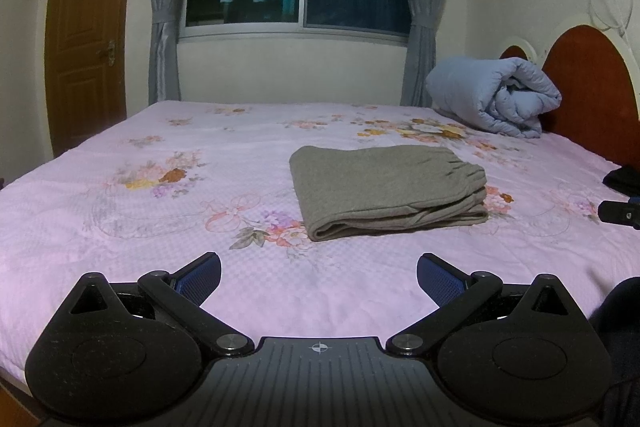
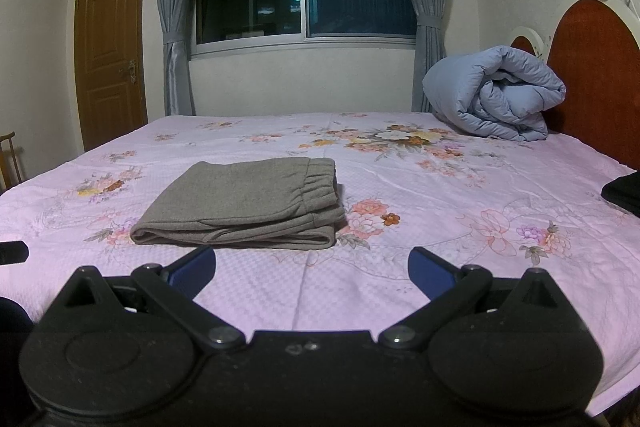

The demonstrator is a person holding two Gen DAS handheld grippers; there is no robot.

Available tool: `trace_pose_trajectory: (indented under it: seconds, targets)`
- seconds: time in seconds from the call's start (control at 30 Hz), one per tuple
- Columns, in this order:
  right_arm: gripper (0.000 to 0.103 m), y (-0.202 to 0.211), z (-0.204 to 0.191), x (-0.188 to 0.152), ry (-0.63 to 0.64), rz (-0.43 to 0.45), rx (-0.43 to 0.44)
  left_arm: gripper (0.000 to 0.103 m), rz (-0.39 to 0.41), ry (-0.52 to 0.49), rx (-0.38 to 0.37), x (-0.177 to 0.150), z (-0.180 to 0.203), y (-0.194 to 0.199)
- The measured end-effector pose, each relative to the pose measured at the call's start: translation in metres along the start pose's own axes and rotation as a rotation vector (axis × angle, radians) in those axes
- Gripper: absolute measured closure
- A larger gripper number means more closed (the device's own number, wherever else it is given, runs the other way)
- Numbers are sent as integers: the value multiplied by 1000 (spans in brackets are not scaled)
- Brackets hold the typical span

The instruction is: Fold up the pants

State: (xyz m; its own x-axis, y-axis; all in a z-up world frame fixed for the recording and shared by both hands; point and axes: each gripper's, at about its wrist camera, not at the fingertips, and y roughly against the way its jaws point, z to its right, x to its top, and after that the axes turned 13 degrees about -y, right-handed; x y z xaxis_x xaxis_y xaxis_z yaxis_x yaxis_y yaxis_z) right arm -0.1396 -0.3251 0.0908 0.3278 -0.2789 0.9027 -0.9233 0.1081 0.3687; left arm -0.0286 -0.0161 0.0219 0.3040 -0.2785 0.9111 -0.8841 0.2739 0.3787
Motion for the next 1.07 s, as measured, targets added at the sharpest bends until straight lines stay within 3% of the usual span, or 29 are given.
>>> trace_pose_trajectory:
  seconds: [1.07]
  targets:
    - [6, 0, 0, 0, 6, 2, 3, 0, 35, 18, -8, 0, -6, 3]
